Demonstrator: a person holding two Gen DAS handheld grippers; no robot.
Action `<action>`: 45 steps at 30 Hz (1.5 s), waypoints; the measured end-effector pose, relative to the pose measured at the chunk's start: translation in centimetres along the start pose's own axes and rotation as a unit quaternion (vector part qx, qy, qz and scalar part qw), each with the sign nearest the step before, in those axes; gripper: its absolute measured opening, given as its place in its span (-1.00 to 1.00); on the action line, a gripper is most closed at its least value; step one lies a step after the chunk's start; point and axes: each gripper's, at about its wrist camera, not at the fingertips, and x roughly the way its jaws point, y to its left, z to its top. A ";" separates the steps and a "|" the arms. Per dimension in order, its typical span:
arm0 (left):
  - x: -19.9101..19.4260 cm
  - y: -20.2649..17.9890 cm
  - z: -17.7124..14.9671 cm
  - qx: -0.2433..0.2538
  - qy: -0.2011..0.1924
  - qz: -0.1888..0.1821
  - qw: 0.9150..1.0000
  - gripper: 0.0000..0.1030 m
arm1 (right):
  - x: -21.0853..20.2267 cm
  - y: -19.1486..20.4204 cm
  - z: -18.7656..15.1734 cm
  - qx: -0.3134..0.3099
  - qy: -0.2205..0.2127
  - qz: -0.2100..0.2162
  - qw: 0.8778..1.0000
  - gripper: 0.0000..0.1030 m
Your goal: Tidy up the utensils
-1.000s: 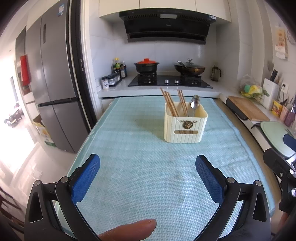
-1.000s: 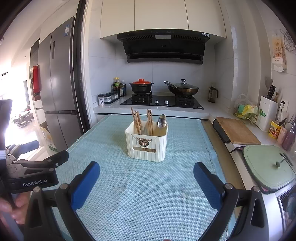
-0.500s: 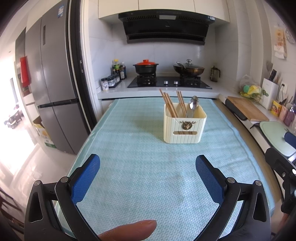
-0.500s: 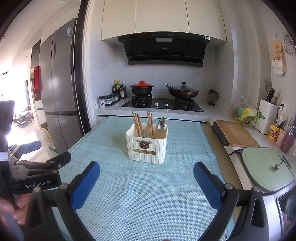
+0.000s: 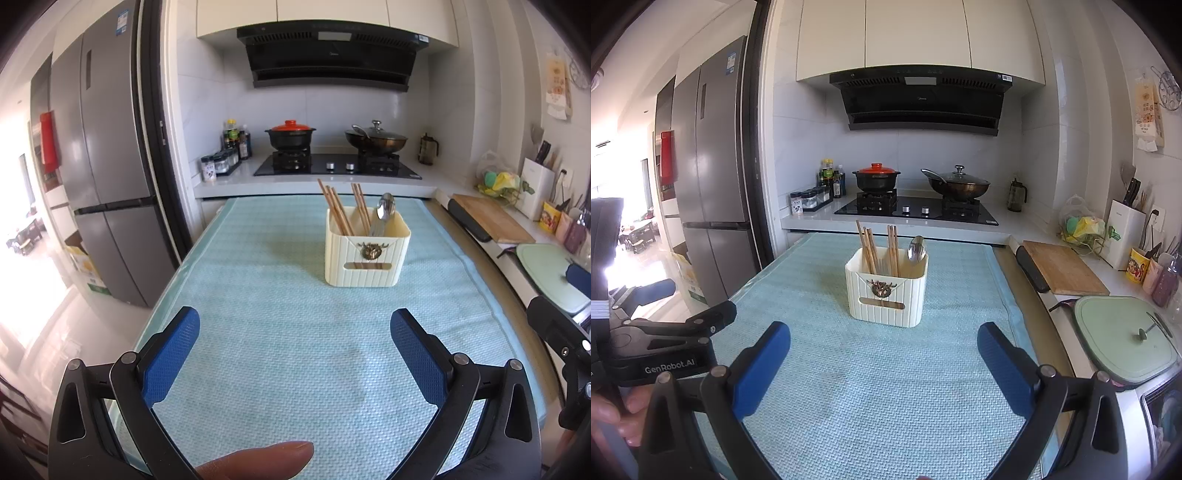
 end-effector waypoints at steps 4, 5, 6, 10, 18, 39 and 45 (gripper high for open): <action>-0.1 0.0 0.0 0.000 0.000 0.001 1.000 0.99 | -0.1 0.0 0.0 -0.001 0.000 0.001 1.000 1.00; -0.1 0.0 0.0 0.000 0.000 0.001 1.000 0.99 | -0.1 0.0 0.0 -0.001 0.000 0.001 1.000 1.00; -0.1 0.0 0.0 0.000 0.000 0.001 1.000 0.99 | -0.1 0.0 0.0 -0.001 0.000 0.001 1.000 1.00; -0.1 -0.1 0.0 0.001 0.000 0.001 1.000 0.99 | -0.2 -0.1 0.0 -0.001 0.001 0.002 1.000 1.00; -0.2 0.0 0.0 -0.001 0.001 0.000 1.000 0.99 | -0.2 -0.2 0.1 -0.004 -0.001 0.004 1.000 1.00; -0.2 0.0 0.0 -0.002 0.001 -0.002 1.000 0.99 | -0.3 -0.4 0.1 -0.008 -0.002 0.006 1.000 1.00; -0.1 -0.2 0.0 -0.003 0.003 -0.003 1.000 0.99 | -0.3 -0.4 0.0 -0.007 -0.002 0.005 1.000 1.00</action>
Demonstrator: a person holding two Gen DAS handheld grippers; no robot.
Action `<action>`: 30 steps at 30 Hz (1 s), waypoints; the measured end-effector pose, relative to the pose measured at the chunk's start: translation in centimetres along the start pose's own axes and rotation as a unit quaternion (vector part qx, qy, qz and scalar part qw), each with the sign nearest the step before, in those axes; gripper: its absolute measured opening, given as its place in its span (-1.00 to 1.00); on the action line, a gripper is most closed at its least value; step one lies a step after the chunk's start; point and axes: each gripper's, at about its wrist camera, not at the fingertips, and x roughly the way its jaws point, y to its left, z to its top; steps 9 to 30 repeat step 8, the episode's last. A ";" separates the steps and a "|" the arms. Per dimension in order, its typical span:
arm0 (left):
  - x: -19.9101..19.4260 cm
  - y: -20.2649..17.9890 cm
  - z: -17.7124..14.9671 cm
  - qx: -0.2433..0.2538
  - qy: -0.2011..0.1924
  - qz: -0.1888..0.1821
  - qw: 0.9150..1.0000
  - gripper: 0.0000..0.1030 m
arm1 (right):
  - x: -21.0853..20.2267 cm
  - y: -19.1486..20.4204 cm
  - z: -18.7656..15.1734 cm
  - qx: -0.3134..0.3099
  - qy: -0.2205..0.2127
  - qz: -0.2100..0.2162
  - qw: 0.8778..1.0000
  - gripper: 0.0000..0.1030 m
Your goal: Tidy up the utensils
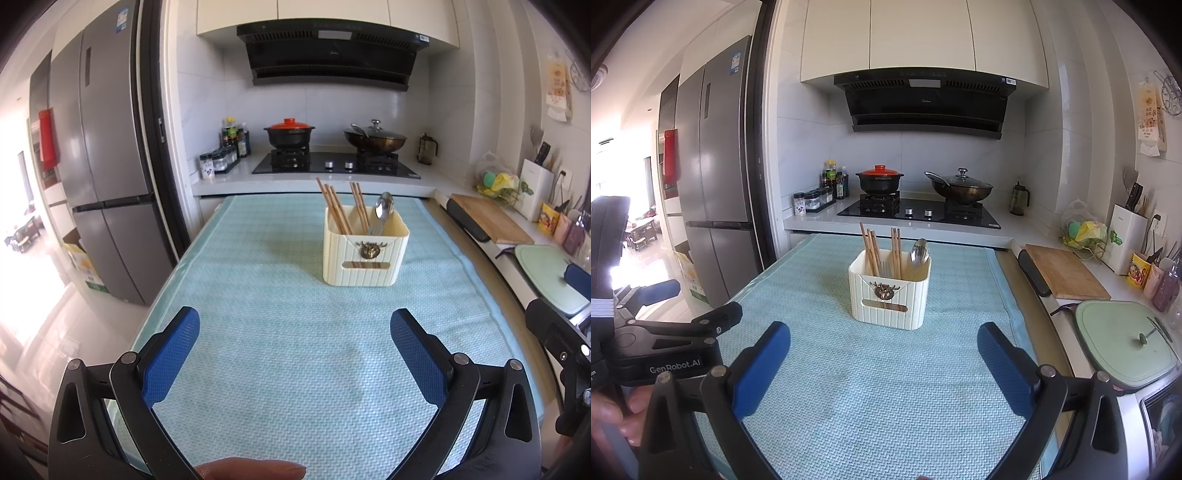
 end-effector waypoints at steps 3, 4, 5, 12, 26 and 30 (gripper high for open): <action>0.1 0.0 -0.1 -0.001 0.001 0.002 1.000 0.99 | 0.0 0.0 0.0 -0.001 0.001 0.001 1.000 1.00; 0.1 0.0 -0.1 -0.003 -0.001 0.002 1.000 0.99 | 0.0 -0.1 0.0 0.000 0.001 0.001 1.000 1.00; 0.0 0.0 -0.2 -0.003 -0.004 0.003 1.000 0.99 | 0.0 -0.1 0.0 0.000 0.001 0.001 1.000 1.00; 0.0 -0.1 -0.3 0.002 -0.007 0.008 1.000 0.99 | 0.0 -0.1 -0.1 0.001 0.002 0.001 1.000 1.00; 0.0 -0.1 -0.3 0.002 -0.007 0.008 1.000 0.99 | 0.0 -0.1 -0.1 0.001 0.002 0.001 1.000 1.00; 0.0 -0.1 -0.3 0.002 -0.007 0.008 1.000 0.99 | 0.0 -0.1 -0.1 0.001 0.002 0.001 1.000 1.00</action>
